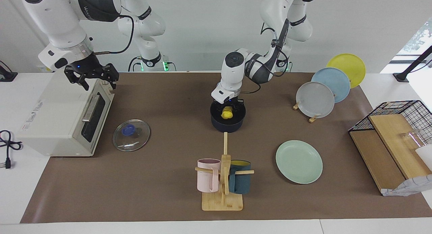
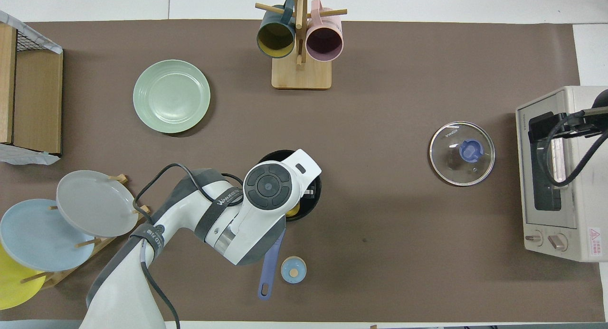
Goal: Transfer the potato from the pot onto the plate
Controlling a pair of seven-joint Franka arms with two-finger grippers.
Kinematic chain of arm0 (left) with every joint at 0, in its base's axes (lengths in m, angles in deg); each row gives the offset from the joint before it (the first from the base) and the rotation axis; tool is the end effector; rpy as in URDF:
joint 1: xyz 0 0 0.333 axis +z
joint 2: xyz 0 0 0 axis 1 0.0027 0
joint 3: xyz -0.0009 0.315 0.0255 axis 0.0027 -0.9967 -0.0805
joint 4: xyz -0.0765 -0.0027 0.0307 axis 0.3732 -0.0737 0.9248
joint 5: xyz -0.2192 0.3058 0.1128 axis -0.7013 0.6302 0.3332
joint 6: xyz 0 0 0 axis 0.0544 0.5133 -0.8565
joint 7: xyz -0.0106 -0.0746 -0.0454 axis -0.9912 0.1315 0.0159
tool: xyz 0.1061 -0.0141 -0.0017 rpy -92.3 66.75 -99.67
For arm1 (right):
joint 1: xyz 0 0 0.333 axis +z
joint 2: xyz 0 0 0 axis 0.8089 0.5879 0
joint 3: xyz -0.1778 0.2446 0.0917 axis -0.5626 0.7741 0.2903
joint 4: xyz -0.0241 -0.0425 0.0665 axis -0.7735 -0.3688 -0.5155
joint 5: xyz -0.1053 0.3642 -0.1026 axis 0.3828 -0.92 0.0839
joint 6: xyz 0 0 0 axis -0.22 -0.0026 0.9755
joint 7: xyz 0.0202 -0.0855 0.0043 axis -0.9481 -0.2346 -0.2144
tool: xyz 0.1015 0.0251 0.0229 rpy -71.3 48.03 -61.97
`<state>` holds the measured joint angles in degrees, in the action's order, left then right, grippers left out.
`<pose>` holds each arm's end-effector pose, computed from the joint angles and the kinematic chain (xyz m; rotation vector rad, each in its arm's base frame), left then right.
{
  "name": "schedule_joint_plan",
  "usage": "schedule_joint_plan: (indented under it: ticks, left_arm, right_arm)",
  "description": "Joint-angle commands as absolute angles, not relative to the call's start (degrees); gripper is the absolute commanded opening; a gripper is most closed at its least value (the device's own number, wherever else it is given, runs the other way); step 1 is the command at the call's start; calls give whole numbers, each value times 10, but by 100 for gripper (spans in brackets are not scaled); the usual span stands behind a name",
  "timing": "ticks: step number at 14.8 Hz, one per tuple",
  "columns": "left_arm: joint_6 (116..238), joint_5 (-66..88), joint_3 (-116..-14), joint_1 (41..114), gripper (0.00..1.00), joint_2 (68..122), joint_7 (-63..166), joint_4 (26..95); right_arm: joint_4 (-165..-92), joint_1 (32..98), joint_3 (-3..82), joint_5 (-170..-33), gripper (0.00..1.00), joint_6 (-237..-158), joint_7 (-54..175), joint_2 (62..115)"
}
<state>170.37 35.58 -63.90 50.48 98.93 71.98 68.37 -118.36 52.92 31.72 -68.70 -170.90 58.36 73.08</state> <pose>0.4272 -0.4050 0.3271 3.1066 -0.1880 0.0011 0.5527 -0.0225 0.6013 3.1082 0.1089 -0.0712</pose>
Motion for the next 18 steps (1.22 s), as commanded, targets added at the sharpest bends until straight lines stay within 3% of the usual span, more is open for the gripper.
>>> schedule_joint_plan:
  ticks: [1, 4, 11, 18]
  left_arm:
    - [1708, 348, -645, 499, 0, 987, 723, 683]
    - [1680, 332, -646, 501, 0, 977, 727, 667]
    - [1513, 317, -651, 553, 0, 972, 718, 508]
    - [1458, 319, -650, 683, 0, 1051, 621, 348]
  right_arm:
    - [-1178, 523, 322, -692, 100, -1699, 575, 729]
    - [-1178, 524, 323, -694, 100, -1701, 573, 729]
    - [-1178, 521, 323, -694, 100, -1700, 576, 729]
    - [-1178, 521, 323, -703, 100, -1701, 576, 729]
